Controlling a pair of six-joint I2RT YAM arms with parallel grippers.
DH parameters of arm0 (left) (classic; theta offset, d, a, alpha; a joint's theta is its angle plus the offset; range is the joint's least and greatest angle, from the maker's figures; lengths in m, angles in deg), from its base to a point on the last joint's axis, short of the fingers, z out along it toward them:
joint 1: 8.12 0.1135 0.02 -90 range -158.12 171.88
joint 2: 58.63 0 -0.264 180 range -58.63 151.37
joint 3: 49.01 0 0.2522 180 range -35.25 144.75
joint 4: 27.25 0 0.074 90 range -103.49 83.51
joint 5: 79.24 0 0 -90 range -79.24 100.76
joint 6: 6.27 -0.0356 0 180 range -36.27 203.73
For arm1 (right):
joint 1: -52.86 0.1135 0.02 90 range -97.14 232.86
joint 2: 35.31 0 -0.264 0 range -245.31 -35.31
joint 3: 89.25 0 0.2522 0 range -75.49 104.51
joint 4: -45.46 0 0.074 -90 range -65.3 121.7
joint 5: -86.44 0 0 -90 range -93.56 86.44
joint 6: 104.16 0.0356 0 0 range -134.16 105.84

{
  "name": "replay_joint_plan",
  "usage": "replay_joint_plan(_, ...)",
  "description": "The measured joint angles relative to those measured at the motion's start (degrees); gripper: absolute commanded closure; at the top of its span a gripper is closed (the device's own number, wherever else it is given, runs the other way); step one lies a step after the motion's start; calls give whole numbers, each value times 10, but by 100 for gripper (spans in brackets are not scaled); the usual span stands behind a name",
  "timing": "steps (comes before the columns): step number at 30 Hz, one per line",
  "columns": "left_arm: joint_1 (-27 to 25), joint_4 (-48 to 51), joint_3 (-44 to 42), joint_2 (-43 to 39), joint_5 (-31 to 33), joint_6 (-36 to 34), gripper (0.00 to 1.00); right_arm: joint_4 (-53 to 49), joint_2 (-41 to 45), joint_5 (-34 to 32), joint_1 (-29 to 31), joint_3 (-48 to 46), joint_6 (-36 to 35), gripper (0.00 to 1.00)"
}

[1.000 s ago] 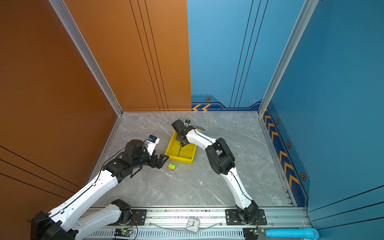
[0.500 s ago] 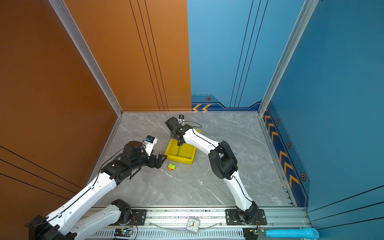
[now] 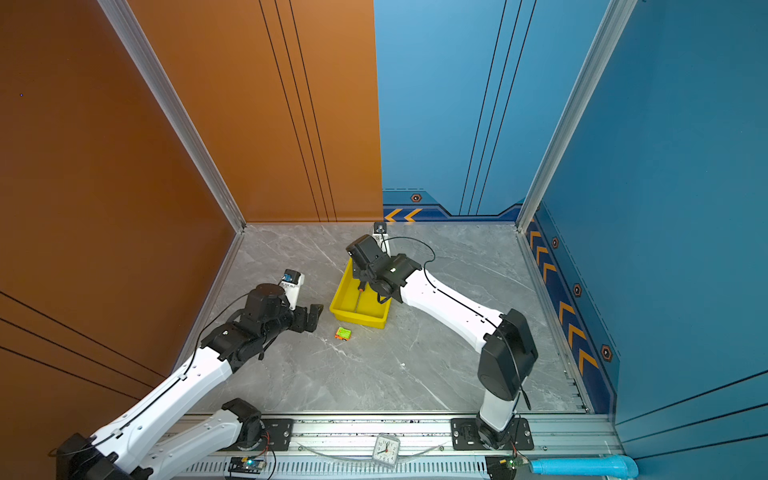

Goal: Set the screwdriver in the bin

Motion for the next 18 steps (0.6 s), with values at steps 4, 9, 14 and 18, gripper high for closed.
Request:
replay_joint_plan(4, 9, 0, -11, -2, 49, 12, 2, 1, 105, -39, -2, -87, -43, 0)
replay_joint_plan(9, 14, -14, -54, -24, 99, 20, 2, 2, 238, -83, -35, -183, -63, 0)
replay_joint_plan(14, 26, -44, -98, -65, 125, 18, 2, 2, 337, -82, -132, -261, -69, 0)
replay_joint_plan(18, 50, -93, -131, -88, 134, 0, 2, 10, 389, -55, -232, -330, -75, 0)
